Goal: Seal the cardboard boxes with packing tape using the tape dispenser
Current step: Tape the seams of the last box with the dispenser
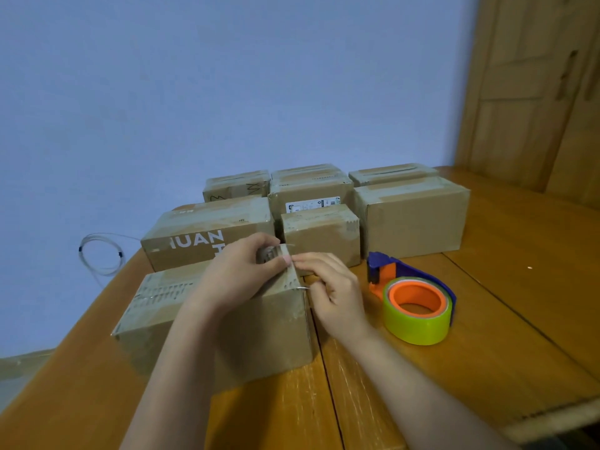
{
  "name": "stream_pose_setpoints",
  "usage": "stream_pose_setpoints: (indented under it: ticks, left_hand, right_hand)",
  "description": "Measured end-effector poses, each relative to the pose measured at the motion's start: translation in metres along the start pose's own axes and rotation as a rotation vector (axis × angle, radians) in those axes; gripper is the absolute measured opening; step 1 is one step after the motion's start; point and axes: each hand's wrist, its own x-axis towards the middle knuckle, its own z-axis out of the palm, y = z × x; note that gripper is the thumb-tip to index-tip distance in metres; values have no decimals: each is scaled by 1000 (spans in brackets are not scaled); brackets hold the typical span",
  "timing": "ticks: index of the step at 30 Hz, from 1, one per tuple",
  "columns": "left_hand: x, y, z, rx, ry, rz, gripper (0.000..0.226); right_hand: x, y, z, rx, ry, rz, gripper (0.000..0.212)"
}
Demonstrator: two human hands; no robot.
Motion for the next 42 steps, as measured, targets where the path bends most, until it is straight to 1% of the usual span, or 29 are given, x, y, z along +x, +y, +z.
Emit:
stream_pose_setpoints:
  ticks: [3, 6, 10, 14, 17, 20, 24, 28, 34, 37, 42]
  left_hand:
    - [-1, 0, 0, 4, 8, 11, 35]
    - [-1, 0, -1, 12, 11, 16, 34]
    - [-1, 1, -1, 6, 12, 8, 35]
    - [-2, 0, -1, 5, 14, 2, 34]
    - [-1, -2, -2, 7, 6, 3, 36]
    - [0, -2, -2, 18, -3, 12, 34]
    - [1, 0, -2, 12, -15, 3, 32]
    - [-1, 1, -2, -3, -14, 3, 32]
    - [-2, 4, -1, -14, 7, 3, 30]
    - [-1, 4, -2, -15, 5, -6, 29]
    - [-1, 3, -1, -17, 2, -9, 29]
  right_hand:
    - [5, 0, -5, 35, 44, 18, 37]
    - [10, 0, -9, 123, 89, 53, 36]
    - [9, -4, -9, 170, 34, 26, 34]
    - [10, -3, -10, 201, 29, 0, 33]
    - [9, -3, -6, 219, -41, 96, 33]
    - [10, -4, -2, 235, -137, 215, 42]
    - [10, -3, -4, 237, -192, 267, 42]
    - [9, -1, -6, 241, -140, 231, 49]
    - [9, -4, -11, 194, -40, 110, 37]
    - [10, -6, -13, 211, -2, 45, 32]
    - [11, -7, -13, 293, 15, 35, 31]
